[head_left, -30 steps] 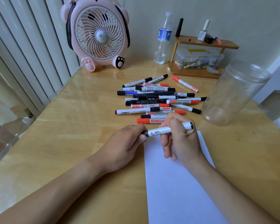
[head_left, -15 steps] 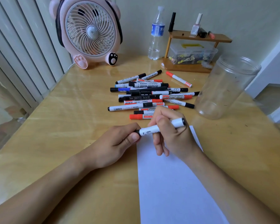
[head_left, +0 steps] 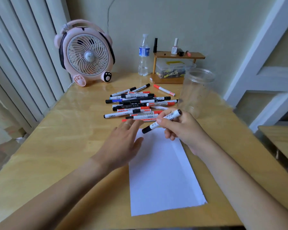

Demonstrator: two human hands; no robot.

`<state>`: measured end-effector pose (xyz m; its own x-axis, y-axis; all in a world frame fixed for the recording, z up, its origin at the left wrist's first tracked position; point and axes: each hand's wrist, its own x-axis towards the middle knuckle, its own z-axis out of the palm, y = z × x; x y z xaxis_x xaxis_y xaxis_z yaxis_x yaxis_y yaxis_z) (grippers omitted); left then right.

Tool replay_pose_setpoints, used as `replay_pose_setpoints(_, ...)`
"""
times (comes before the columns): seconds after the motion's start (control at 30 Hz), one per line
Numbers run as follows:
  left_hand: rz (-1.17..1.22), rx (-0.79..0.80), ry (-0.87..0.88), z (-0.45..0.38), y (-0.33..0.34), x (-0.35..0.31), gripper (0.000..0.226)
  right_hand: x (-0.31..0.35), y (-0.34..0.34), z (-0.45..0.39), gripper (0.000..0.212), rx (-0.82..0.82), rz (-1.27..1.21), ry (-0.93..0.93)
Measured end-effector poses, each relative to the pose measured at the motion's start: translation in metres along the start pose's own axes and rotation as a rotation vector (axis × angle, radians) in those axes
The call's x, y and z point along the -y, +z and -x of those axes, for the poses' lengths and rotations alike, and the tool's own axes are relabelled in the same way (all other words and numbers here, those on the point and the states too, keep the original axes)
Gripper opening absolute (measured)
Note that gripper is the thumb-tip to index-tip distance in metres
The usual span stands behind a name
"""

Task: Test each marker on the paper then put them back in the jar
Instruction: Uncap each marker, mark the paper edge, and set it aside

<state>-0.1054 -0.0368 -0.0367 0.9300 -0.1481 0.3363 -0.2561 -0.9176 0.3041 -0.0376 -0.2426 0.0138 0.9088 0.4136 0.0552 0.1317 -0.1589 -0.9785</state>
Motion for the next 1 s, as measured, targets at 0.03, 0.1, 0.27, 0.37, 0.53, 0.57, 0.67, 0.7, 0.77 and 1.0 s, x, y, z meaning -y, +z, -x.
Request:
replay_pose_setpoints(0.03, -0.014, 0.01, -0.003, 0.004, 0.002, -0.01, 0.049, 0.0, -0.006, 0.011, 0.007, -0.022, 0.011, 0.017)
replay_pose_setpoints(0.1, -0.037, 0.032, 0.006, 0.01, 0.005, -0.028, 0.048, -0.003, -0.017, 0.034, 0.011, -0.062, 0.027, 0.037)
replay_pose_setpoints(0.27, -0.037, 0.058, 0.046, 0.028, 0.019, -0.071, 0.045, -0.016, -0.047, 0.094, 0.007, -0.163, 0.068, 0.07)
replay_pose_setpoints(0.37, -0.027, 0.091, 0.063, 0.037, 0.029, -0.093, 0.043, -0.023, -0.065, 0.124, 0.008, -0.21, 0.079, 0.102)
replay_pose_setpoints(0.53, -0.002, 0.099, 0.102, 0.043, 0.039, -0.126, 0.04, -0.025, -0.093, 0.154, 0.008, -0.281, 0.102, 0.115)
replay_pose_setpoints(0.57, 0.001, 0.105, 0.111, 0.041, 0.041, -0.133, 0.04, -0.023, -0.1, 0.157, 0.008, -0.301, 0.104, 0.11)
replay_pose_setpoints(0.67, 0.012, 0.124, 0.14, 0.029, 0.046, -0.15, 0.04, -0.024, -0.119, 0.161, 0.008, -0.37, 0.116, 0.108)
replay_pose_setpoints(0.7, 0.012, 0.131, 0.152, 0.024, 0.049, -0.154, 0.04, -0.026, -0.126, 0.161, 0.008, -0.397, 0.123, 0.113)
replay_pose_setpoints(0.77, 0.013, 0.158, 0.169, 0.011, 0.054, -0.162, 0.038, -0.033, -0.143, 0.16, 0.007, -0.459, 0.135, 0.124)
replay_pose_setpoints(1.0, 0.017, 0.218, 0.202, -0.051, 0.087, -0.186, 0.035, -0.058, -0.242, 0.15, 0.009, -0.746, 0.178, 0.138)
